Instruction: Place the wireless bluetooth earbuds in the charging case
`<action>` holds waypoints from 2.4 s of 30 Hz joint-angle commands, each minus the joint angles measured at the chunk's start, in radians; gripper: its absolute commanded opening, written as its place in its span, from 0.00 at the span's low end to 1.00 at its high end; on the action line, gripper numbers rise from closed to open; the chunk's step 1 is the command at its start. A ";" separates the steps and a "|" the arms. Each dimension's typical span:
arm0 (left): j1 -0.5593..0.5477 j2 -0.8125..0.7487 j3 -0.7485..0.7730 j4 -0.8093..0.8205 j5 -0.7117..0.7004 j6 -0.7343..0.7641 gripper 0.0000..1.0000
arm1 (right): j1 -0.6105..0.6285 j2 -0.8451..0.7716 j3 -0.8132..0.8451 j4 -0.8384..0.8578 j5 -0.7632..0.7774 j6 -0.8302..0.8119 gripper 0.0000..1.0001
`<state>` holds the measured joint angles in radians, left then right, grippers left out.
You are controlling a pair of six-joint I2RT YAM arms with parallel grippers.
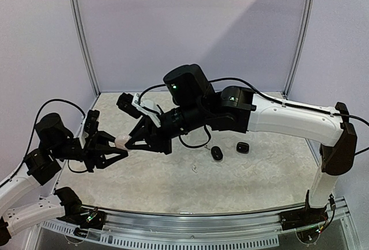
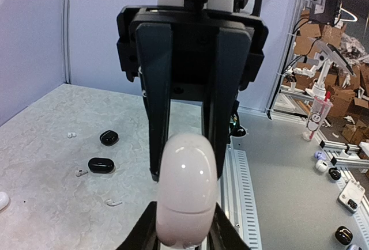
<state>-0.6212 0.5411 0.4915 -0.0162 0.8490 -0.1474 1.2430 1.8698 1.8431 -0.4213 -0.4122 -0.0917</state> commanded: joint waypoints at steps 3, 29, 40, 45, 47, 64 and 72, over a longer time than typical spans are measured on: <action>-0.012 0.009 0.002 0.079 0.024 -0.081 0.30 | -0.003 0.004 0.007 -0.009 0.018 -0.009 0.03; -0.026 0.005 0.035 -0.103 0.056 0.119 0.00 | -0.008 -0.007 -0.017 0.017 0.211 0.051 0.44; -0.031 -0.007 0.035 -0.110 0.052 0.135 0.00 | -0.021 -0.004 -0.018 0.011 0.212 0.087 0.38; -0.031 -0.010 0.034 -0.088 0.044 0.116 0.00 | -0.022 0.009 -0.016 -0.002 0.204 0.087 0.37; -0.031 -0.013 0.027 -0.073 0.039 0.106 0.00 | -0.023 0.012 -0.012 -0.012 0.208 0.087 0.37; -0.023 -0.056 -0.130 0.140 -0.189 -0.113 0.00 | -0.094 -0.021 0.057 0.013 0.068 0.209 0.51; -0.022 -0.111 -0.170 0.154 -0.179 -0.051 0.00 | -0.277 -0.050 0.009 -0.268 0.527 0.515 0.56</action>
<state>-0.6331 0.4591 0.3489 0.1120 0.6643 -0.2462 1.0706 1.8549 1.8702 -0.4618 -0.1749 0.2180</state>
